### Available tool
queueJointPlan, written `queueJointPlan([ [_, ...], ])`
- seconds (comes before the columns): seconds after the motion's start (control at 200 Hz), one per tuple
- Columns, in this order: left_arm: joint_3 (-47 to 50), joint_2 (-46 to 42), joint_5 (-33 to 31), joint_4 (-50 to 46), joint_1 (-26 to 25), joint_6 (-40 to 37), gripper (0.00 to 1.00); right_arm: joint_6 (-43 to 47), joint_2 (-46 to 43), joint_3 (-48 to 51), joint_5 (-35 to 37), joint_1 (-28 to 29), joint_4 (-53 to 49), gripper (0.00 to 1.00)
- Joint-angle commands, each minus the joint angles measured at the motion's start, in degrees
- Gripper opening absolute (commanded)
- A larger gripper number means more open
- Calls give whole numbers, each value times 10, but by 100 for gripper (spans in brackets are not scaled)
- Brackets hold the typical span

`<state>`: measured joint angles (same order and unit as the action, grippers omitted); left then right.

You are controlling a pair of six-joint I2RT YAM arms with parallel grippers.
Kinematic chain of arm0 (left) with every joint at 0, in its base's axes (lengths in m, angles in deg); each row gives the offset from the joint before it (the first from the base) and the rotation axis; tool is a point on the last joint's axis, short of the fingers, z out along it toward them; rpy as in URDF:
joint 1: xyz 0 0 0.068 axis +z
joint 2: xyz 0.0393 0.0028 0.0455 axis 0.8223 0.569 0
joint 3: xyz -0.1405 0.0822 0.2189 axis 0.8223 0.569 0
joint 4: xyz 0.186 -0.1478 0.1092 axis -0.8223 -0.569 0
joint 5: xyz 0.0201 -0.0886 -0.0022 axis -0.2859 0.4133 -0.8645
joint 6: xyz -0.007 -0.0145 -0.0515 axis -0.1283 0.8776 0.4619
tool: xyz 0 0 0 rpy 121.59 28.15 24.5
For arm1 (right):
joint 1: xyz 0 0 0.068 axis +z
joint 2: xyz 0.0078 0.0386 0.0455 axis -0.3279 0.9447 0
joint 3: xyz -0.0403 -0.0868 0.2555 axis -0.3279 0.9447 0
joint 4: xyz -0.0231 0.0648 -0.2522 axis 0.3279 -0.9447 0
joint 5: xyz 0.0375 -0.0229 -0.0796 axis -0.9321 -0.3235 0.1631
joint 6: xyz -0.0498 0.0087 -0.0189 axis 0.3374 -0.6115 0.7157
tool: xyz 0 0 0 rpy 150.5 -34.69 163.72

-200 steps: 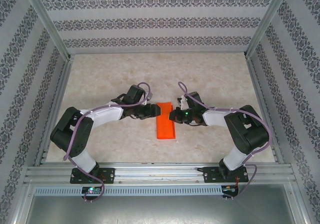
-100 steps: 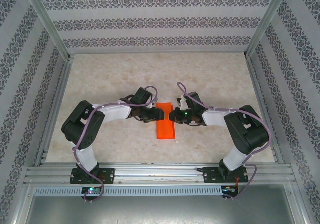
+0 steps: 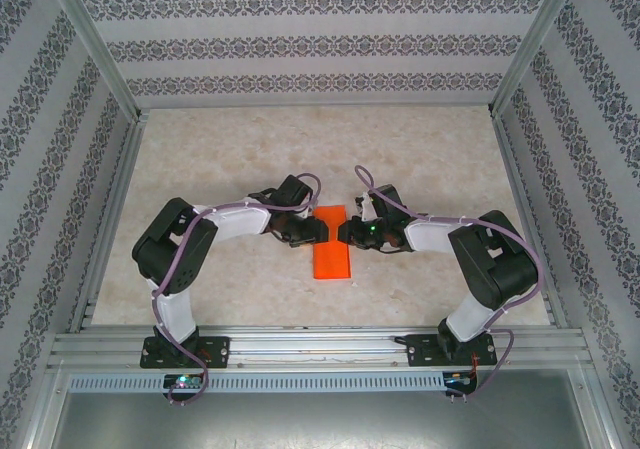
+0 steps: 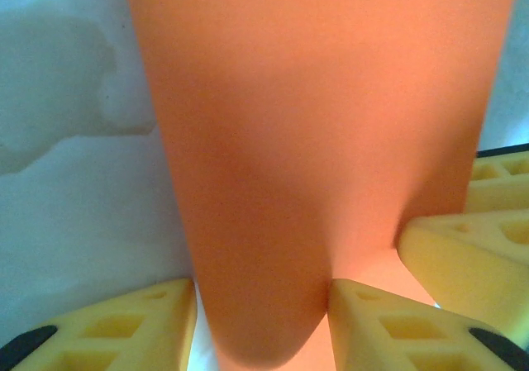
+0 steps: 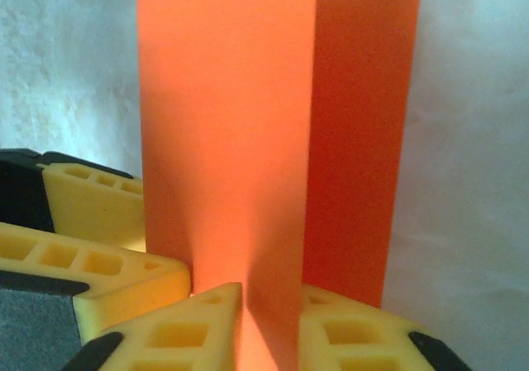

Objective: Fold a paper plane with a square sheet of paper (fold left side to right side)
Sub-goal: Hold the square sheet of paper at the center of the table.

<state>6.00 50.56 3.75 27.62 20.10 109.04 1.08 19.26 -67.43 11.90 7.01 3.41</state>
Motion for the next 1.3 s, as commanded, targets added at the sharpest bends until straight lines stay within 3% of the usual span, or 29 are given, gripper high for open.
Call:
queueJointPlan([
  [0.0, -17, 31, -30, -45, -20, -8, 46, 9, -35, -3, 31, 2, -17, 31],
  [0.13, -29, 44, -36, -60, -23, -9, 45, 15, -85, 10, 82, -12, -55, 44],
  [0.28, -42, 61, -44, -80, -26, -8, 45, 22, -148, 32, 139, -32, -90, 52],
  [0.63, -92, 113, -61, -141, -44, -10, 48, 32, -244, 73, 177, -75, -121, 56],
  [1.294, -139, 165, -64, -189, -57, -4, 52, 38, -265, 86, 169, -87, -127, 56],
])
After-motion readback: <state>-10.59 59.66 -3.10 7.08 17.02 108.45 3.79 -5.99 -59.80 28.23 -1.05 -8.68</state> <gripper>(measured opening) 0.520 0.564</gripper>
